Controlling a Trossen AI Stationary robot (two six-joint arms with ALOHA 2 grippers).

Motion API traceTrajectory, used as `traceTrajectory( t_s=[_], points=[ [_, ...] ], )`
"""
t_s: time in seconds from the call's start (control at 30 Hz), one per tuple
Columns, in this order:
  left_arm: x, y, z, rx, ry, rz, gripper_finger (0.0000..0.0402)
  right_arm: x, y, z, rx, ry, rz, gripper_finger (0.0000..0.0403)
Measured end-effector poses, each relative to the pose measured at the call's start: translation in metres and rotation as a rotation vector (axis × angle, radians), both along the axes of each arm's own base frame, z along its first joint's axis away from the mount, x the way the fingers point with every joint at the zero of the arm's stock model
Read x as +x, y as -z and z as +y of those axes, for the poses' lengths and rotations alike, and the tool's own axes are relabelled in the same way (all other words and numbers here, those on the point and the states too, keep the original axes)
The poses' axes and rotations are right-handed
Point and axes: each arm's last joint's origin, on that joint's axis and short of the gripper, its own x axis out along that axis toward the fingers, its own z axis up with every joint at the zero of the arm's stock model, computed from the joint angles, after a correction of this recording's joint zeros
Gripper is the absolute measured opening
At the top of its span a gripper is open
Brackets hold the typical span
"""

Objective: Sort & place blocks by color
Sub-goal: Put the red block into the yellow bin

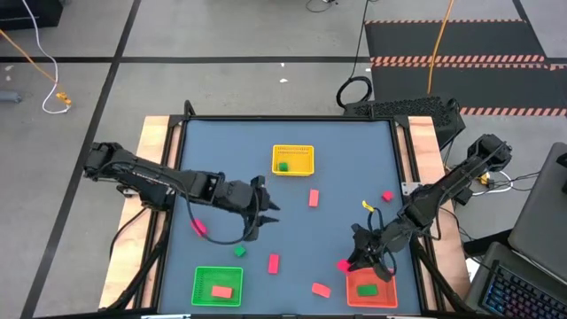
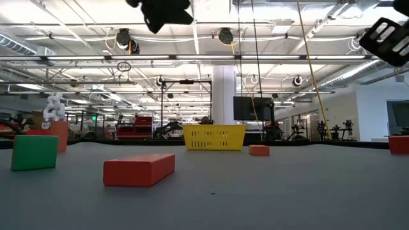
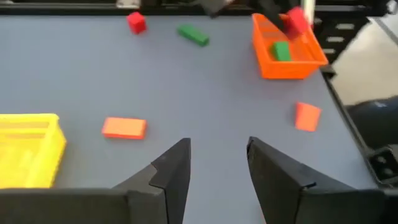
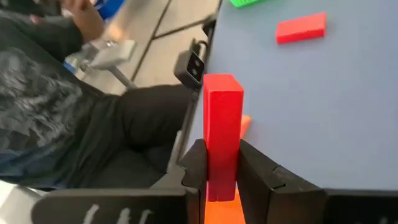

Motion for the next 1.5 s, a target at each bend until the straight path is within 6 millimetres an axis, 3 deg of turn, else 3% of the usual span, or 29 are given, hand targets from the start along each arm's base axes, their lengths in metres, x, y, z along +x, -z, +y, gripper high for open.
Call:
traceTrajectory(
  t_s=[0.27, 0.47, 0.77, 1.5],
  points=[
    [-0.008, -0.001, -0.027, -0.058, 0.046, 0.006, 0.0158, 0.004, -0.001, -0.005, -0.119, 0.015, -0.094, 0.0046],
    [-0.011, -0.002, -0.037, -0.034, 0.006, -0.015, 0.0163, 0.014, -0.002, -0.011, -0.158, 0.027, -0.160, 0.0046],
    [-0.012, 0.000, -0.035, -0.024, -0.031, 0.000, 0.0166, 0.011, 0.002, -0.005, -0.019, -0.065, -0.046, 0.0046],
    [-0.013, 0.001, -0.037, -0.028, -0.033, 0.007, 0.0158, 0.011, 0.001, -0.004, -0.054, -0.043, -0.078, 0.0046]
  ],
)
